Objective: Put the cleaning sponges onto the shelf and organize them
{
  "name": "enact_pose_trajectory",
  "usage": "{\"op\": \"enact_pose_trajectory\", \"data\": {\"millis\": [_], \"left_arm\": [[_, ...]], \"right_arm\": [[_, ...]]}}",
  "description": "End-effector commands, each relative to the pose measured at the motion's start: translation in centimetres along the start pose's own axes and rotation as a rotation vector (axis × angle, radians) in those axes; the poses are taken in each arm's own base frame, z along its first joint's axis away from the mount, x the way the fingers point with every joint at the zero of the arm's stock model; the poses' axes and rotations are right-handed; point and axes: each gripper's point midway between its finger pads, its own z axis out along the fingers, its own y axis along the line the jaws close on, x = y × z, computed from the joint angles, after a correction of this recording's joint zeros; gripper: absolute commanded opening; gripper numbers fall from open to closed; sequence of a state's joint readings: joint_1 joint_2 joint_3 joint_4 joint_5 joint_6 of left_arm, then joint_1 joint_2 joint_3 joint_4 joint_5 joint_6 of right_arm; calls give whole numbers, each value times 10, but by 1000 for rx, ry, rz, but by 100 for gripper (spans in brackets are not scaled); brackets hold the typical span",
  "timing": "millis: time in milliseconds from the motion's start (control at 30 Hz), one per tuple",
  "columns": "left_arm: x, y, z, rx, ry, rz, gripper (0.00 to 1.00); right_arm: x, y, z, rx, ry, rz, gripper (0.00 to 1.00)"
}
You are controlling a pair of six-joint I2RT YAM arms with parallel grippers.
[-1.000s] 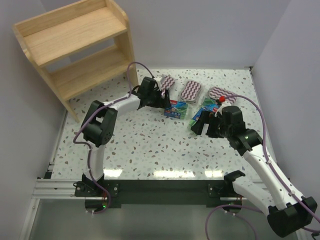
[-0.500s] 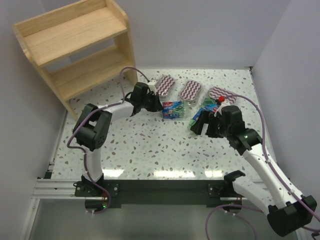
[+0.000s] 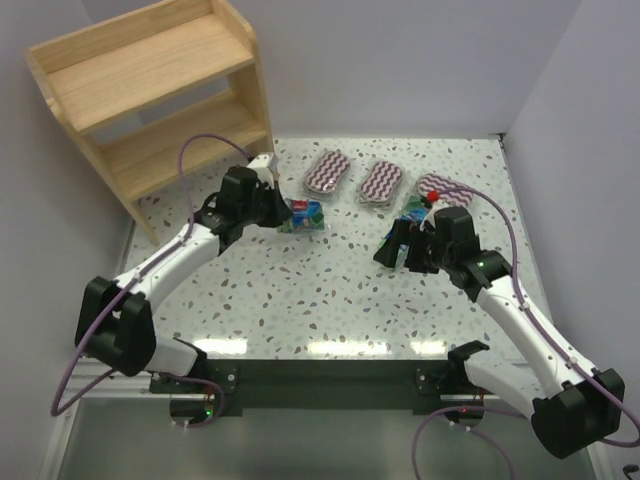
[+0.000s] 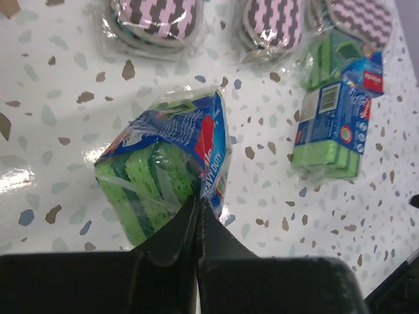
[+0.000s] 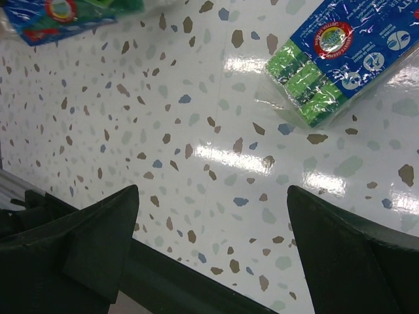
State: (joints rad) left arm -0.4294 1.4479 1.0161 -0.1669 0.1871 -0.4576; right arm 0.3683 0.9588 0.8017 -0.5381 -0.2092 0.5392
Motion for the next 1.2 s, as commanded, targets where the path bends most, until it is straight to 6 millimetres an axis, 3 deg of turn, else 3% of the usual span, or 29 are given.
{"op": "enact_pose_trajectory", "data": {"millis": [0,233,300,367,533,600,633,667,733,767,833,933,1167], "left_arm": [[-11,3,-28,-35,-49,-14,0],[50,-6,-27,108,111,-39,0],[56,-19,-31,191,114,-48,0],[64,-17,-31,195,120,-58,0],[78,10,-32,48,116,-129,0],[76,10,-38,40,82,-162,0],[81,12,-38,35,80,-174,9],[81,11,-41,37,70,-183,32],[91,17,-41,22,81,-196,57],[93,20,-41,7,83,-202,62],[100,25,-40,-8,92,-209,71],[105,30,-40,-28,85,-226,75],[119,36,-30,-30,81,-261,75]], "right_arm": [[-2,9,9,-54,0,3,99],[4,19,23,-121,43,21,98],[5,19,27,-129,51,23,98],[8,18,29,-133,62,23,98],[16,16,33,-133,93,22,98],[17,15,32,-130,91,19,98],[16,15,32,-132,87,19,98],[17,15,32,-132,89,19,98],[18,15,32,-134,91,19,98],[18,14,32,-132,91,19,98],[18,15,31,-135,92,17,98],[19,14,31,-135,95,18,98],[19,16,33,-143,91,27,98]]}}
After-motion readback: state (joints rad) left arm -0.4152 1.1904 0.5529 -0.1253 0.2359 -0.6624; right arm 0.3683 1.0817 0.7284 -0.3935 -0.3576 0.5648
